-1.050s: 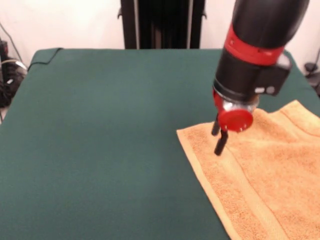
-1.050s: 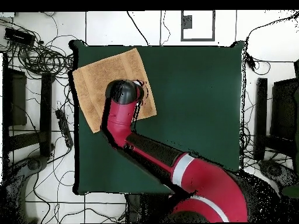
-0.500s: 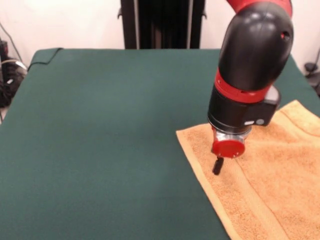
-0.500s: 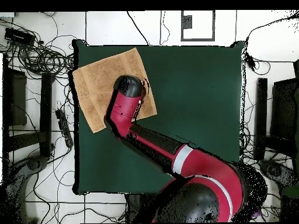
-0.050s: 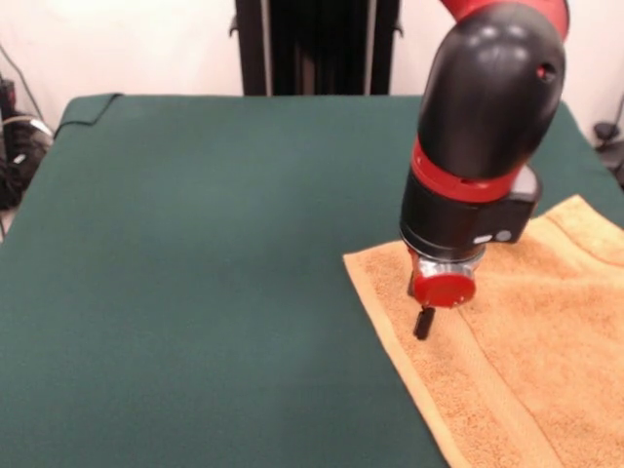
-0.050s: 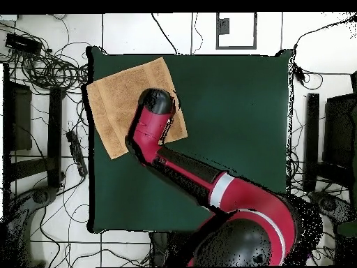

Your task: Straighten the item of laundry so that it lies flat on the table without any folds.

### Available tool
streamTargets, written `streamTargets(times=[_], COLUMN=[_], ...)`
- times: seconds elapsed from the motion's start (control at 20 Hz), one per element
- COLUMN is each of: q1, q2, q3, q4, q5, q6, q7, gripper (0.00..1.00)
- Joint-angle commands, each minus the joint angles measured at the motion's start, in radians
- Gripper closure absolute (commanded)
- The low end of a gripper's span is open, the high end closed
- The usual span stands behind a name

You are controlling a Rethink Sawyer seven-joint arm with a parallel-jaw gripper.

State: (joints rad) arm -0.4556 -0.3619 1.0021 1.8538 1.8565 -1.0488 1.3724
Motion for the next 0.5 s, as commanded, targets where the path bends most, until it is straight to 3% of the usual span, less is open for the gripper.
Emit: streamTargets(times=[0.05, 0.3, 0.5], q1=[-0.021, -0.036, -0.068], q2=[0.066, 0.052, -0.009], q3=[-0.012, -0.042, -0.049], q4=[0.081, 0.135, 0.218], q5=[0.122, 0.099, 0.124], q6=[-0.028, -0.027, -0.042], q7=[-0.285, -0.294, -0.338], gripper=[0.00, 0.00, 0.00])
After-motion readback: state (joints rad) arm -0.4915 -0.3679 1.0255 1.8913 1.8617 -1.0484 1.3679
